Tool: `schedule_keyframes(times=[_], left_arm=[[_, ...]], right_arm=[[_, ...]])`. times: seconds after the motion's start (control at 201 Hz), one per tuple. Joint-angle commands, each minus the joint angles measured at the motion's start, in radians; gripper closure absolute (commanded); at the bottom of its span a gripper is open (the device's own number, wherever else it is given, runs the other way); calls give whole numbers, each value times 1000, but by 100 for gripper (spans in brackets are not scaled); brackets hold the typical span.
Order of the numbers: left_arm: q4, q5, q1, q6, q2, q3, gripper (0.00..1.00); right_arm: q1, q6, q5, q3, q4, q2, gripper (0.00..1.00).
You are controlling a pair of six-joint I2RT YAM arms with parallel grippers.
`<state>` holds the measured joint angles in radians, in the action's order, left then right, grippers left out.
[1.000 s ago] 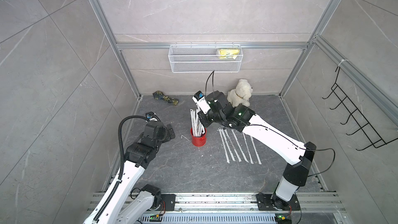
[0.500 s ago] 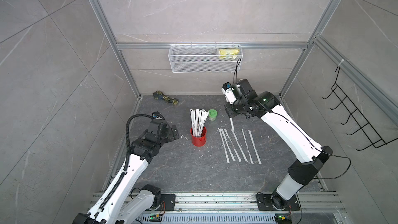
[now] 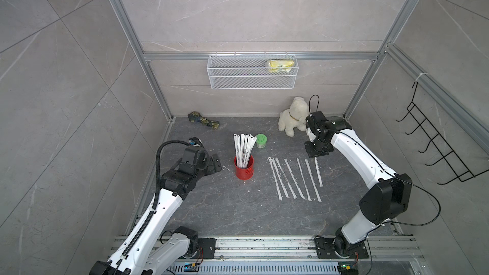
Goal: Take the straws out of the storage container
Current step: Place the straw at the center of the board.
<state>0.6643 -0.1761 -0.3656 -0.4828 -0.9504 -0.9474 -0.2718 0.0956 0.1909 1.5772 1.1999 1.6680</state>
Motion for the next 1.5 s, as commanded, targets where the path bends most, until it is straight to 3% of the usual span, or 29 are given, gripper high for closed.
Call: schedule_keyframes(times=[0.0,0.393,1.498], left_arm=[[-25,21,4,9,1,-30,1],[-25,24,3,10,-13,-31,1],[-22,12,4,14,-2,-35,1]], right_arm=[[33,38,-12,-52,-9,-17,93],[135,42,-16,-98,-7,97,92],[161,62,-27,14,-27,378,88]])
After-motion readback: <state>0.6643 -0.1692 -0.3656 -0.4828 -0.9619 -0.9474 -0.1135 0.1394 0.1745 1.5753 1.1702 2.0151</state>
